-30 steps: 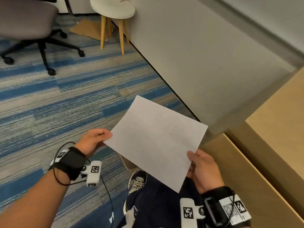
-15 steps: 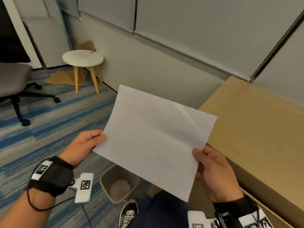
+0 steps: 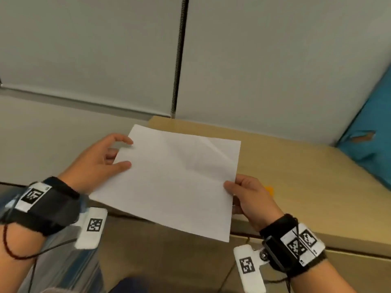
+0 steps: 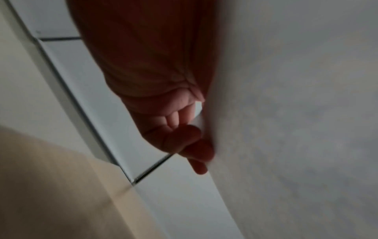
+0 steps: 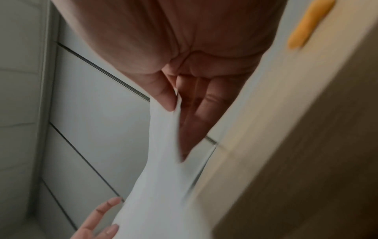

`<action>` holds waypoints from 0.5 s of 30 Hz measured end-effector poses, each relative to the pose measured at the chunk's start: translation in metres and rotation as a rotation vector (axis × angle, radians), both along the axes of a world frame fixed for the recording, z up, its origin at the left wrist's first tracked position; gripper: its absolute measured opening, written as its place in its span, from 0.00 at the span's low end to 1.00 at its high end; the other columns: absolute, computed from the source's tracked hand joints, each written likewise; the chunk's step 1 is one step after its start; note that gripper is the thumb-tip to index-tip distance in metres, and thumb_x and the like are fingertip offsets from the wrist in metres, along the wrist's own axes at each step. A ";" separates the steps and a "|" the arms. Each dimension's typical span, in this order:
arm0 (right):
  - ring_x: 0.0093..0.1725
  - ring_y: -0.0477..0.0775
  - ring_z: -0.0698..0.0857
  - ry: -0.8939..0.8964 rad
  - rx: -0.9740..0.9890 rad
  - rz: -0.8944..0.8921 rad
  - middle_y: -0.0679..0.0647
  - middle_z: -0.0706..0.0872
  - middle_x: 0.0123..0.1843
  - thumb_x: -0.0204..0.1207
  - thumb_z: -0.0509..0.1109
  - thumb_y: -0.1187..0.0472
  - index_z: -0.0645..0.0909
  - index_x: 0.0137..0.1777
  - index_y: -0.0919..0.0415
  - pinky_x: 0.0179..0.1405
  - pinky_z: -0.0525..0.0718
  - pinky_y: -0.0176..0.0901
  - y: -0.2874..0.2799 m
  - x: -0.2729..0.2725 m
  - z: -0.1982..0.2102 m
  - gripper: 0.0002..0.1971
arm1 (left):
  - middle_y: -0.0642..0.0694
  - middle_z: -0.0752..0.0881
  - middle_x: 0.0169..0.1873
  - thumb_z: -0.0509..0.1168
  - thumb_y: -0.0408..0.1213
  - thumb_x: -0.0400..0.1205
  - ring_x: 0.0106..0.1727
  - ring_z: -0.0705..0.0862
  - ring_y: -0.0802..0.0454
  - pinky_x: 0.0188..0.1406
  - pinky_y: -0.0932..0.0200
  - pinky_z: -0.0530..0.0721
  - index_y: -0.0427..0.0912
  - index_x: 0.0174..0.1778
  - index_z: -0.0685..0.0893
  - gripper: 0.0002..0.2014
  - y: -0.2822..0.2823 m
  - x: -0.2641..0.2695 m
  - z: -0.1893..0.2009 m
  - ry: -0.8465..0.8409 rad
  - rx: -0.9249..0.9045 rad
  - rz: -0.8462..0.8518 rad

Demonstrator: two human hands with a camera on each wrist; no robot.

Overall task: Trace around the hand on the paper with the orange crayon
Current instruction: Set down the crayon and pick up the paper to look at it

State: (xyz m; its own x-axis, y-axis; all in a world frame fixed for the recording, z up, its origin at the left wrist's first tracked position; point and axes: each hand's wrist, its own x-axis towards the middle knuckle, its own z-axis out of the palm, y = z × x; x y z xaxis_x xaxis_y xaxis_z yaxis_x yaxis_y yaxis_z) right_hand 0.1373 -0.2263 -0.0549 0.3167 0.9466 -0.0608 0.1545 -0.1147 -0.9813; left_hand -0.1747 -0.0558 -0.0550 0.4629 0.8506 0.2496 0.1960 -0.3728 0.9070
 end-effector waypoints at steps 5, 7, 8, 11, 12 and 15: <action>0.31 0.54 0.89 -0.347 -0.105 -0.105 0.60 0.93 0.46 0.84 0.68 0.66 0.86 0.53 0.64 0.30 0.88 0.47 -0.002 0.085 0.027 0.05 | 0.52 0.87 0.55 0.73 0.34 0.79 0.53 0.86 0.53 0.47 0.63 0.81 0.51 0.51 0.88 0.08 0.031 0.077 0.005 0.304 0.095 -0.009; 0.34 0.52 0.89 -0.615 -0.166 -0.145 0.57 0.92 0.47 0.81 0.72 0.63 0.87 0.52 0.59 0.28 0.87 0.43 0.002 0.118 0.031 0.04 | 0.48 0.86 0.54 0.74 0.34 0.79 0.55 0.85 0.48 0.53 0.58 0.80 0.50 0.52 0.88 0.09 0.044 0.097 0.003 0.399 0.065 -0.039; 0.36 0.49 0.88 -0.748 -0.209 -0.146 0.55 0.91 0.49 0.79 0.74 0.61 0.87 0.53 0.56 0.28 0.85 0.40 0.004 0.133 0.032 0.05 | 0.46 0.85 0.53 0.74 0.35 0.78 0.56 0.84 0.46 0.56 0.56 0.80 0.51 0.51 0.88 0.09 0.050 0.105 0.001 0.459 0.063 -0.051; 0.43 0.48 0.86 -0.921 -0.417 -0.077 0.52 0.88 0.57 0.75 0.78 0.52 0.86 0.60 0.54 0.31 0.85 0.37 0.013 0.161 0.028 0.16 | 0.44 0.85 0.54 0.76 0.35 0.77 0.56 0.85 0.44 0.58 0.50 0.84 0.51 0.53 0.86 0.12 0.065 0.124 -0.003 0.579 -0.012 -0.081; 0.46 0.51 0.87 -0.903 -0.483 -0.048 0.52 0.86 0.59 0.73 0.79 0.49 0.85 0.63 0.54 0.33 0.89 0.40 0.016 0.167 0.025 0.20 | 0.44 0.85 0.55 0.76 0.34 0.76 0.55 0.86 0.44 0.58 0.48 0.86 0.49 0.55 0.86 0.13 0.068 0.129 -0.003 0.595 -0.049 -0.091; 0.53 0.54 0.88 -0.850 -0.566 0.004 0.50 0.83 0.62 0.66 0.83 0.40 0.84 0.66 0.52 0.43 0.92 0.46 0.025 0.173 0.014 0.30 | 0.42 0.85 0.56 0.76 0.30 0.76 0.57 0.85 0.43 0.58 0.50 0.86 0.44 0.57 0.85 0.15 0.076 0.141 -0.004 0.659 -0.075 -0.085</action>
